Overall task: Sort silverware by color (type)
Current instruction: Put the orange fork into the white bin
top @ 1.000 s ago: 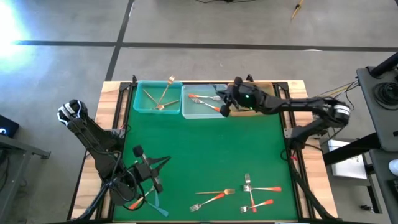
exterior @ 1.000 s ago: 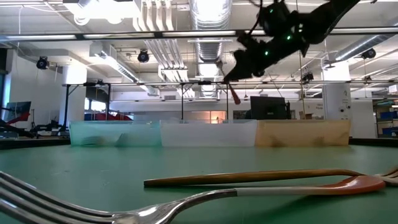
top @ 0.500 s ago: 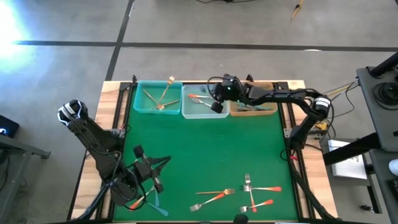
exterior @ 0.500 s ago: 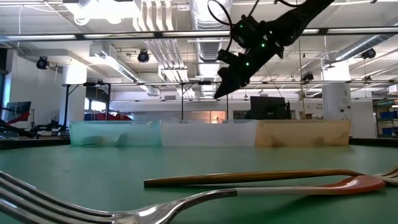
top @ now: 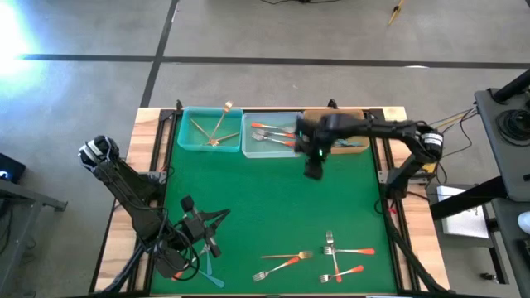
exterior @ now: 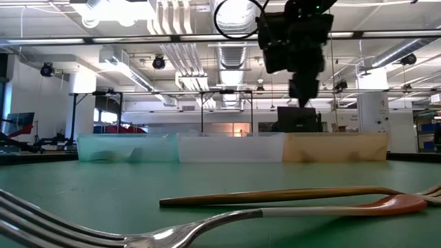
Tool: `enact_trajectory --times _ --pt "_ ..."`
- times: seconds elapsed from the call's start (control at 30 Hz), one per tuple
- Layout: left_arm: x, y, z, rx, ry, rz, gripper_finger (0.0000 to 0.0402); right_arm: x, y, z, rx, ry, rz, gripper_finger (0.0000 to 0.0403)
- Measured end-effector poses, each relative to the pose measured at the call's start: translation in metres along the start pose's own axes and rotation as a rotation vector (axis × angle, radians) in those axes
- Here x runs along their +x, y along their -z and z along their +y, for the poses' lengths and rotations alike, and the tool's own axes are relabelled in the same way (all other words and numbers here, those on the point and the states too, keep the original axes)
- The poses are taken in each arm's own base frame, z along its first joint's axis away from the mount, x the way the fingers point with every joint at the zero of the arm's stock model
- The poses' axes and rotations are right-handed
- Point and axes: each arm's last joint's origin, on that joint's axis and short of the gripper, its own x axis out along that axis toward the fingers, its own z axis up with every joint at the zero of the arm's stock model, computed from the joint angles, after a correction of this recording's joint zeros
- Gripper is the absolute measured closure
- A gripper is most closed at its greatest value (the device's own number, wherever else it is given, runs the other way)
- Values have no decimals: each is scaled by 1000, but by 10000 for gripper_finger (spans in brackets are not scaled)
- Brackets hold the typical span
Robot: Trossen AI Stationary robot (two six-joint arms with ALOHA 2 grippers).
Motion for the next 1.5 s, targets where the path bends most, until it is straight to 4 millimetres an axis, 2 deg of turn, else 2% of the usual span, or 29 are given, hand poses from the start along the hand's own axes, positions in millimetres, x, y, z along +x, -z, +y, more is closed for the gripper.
enact_trajectory --times 0.17,0.27,0.4,0.6,0.8,0.97,1.07,1.33,1.5 --pt "-1 3 1 38 11 9 401 44 36 56 28 -16 174 287" --pt "-1 3 0 35 35 18 401 67 61 89 21 89 228 291" --pt "-2 3 0 8 47 23 401 92 92 127 84 192 214 296" --pt "-3 4 -3 -22 174 82 401 117 128 169 193 147 123 296" --pt "-3 5 -5 -67 231 115 401 121 151 187 209 184 83 302" --pt "-4 6 -6 -113 267 139 401 123 159 197 464 168 29 302" --pt "-4 6 -6 -112 274 142 401 124 162 202 545 168 -43 301" --pt "-5 6 -6 -107 277 143 401 145 175 213 567 198 -16 300" --pt "-5 6 -6 -105 278 143 401 160 175 216 568 238 4 300"
